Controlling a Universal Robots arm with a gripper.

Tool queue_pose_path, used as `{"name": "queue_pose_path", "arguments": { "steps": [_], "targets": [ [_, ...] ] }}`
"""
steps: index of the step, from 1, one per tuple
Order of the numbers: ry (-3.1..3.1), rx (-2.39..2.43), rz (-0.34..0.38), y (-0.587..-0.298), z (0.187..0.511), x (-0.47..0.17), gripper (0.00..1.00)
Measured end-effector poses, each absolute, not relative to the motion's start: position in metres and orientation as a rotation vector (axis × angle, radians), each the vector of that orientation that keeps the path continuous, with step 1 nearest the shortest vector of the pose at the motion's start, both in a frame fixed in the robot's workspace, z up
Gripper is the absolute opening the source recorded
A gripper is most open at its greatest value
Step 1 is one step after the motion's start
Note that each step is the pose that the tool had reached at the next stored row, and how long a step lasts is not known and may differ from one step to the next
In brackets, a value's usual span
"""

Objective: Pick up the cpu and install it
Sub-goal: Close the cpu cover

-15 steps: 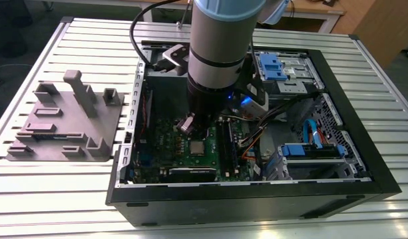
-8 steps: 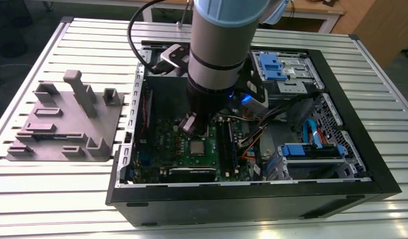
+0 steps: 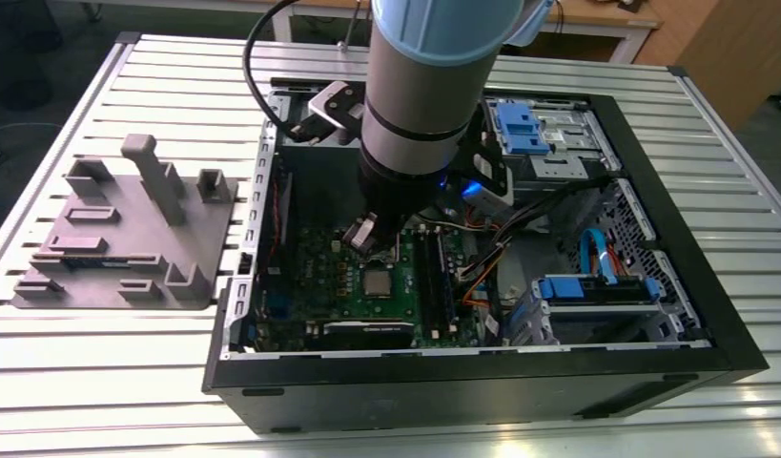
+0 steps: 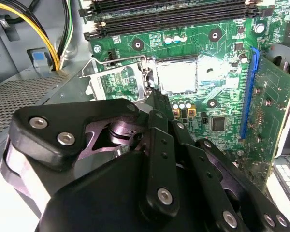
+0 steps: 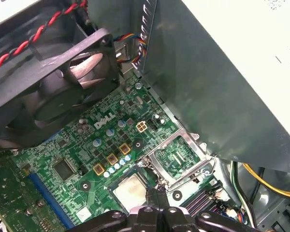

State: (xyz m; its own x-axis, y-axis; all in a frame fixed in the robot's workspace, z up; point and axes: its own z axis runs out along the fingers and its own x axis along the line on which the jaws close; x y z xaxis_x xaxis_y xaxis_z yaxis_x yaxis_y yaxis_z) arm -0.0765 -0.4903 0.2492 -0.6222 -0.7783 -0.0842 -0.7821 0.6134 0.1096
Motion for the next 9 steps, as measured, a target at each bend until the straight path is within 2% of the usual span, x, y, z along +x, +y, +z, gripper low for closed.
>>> {"name": "queue_pose_path", "arguments": {
  "steps": [9],
  "targets": [
    [2.796,-1.353,0.212,-0.4903,0.2492,-0.0765,0.10]
  ]
}}
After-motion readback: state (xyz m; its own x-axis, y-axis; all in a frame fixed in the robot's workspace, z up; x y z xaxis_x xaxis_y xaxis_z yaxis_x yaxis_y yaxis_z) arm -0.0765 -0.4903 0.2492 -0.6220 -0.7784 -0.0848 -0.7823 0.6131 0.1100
